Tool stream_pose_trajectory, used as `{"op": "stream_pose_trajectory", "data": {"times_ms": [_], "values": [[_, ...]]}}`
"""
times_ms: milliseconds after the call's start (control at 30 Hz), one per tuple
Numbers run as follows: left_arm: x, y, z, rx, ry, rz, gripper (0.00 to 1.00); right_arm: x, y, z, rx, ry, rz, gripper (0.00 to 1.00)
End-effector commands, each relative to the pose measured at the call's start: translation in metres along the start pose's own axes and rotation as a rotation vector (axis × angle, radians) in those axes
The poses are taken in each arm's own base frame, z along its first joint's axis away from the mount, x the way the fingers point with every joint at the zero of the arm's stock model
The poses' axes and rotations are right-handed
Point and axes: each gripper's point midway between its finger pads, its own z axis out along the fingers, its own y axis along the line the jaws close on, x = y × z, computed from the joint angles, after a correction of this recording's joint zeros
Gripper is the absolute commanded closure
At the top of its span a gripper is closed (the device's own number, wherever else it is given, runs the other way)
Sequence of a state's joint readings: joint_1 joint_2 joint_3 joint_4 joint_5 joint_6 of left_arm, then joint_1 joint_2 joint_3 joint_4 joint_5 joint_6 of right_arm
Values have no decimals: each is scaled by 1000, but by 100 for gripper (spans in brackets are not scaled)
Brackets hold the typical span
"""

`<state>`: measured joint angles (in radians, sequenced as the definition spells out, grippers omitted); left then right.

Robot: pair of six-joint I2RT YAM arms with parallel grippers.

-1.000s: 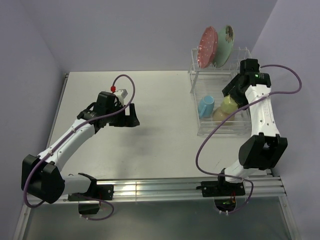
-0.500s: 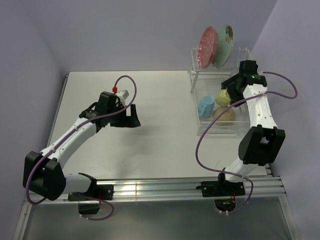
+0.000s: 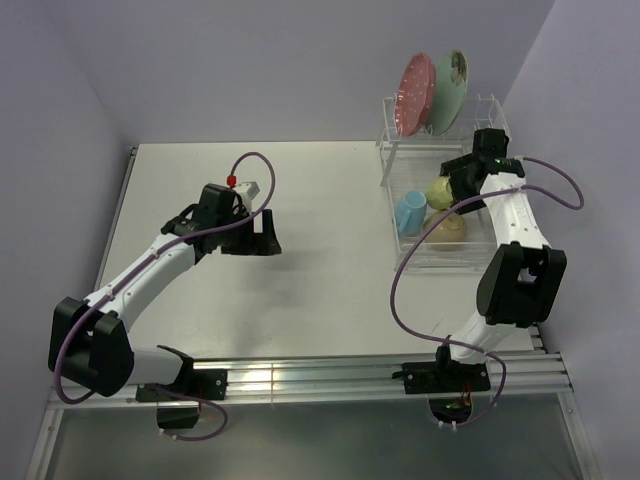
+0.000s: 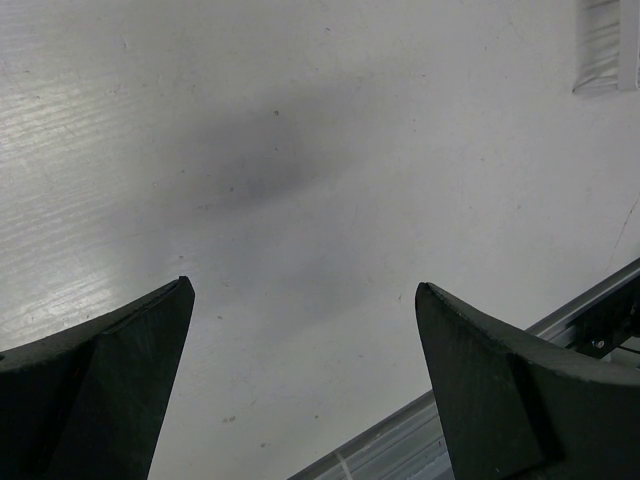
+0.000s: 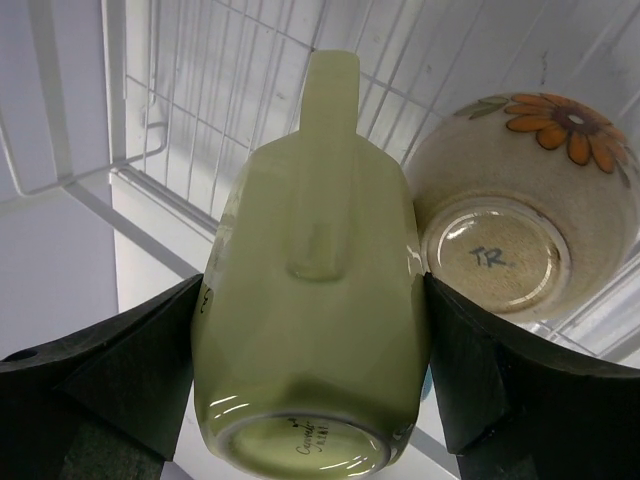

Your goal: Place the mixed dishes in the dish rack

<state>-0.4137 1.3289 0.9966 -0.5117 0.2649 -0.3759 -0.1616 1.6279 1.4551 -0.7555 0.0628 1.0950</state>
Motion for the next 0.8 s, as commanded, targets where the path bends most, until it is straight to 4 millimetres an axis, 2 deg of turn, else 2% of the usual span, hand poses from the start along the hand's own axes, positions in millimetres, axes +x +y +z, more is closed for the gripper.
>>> {"op": "stream_pose_trajectory", "data": {"times_ms": [0, 133, 533, 767], "values": [[-10, -2, 0, 11, -28, 42, 1, -19, 31, 3, -91, -62, 58, 100], [-9, 0, 2, 2, -22, 39, 1, -26, 38, 5, -92, -78, 61, 100], [-12, 6, 5, -16, -14, 23, 1, -32, 45, 30, -32, -81, 72, 100], [-13, 8, 7, -20, -12, 11, 1, -34, 39, 42, 29, -92, 55, 100]]}}
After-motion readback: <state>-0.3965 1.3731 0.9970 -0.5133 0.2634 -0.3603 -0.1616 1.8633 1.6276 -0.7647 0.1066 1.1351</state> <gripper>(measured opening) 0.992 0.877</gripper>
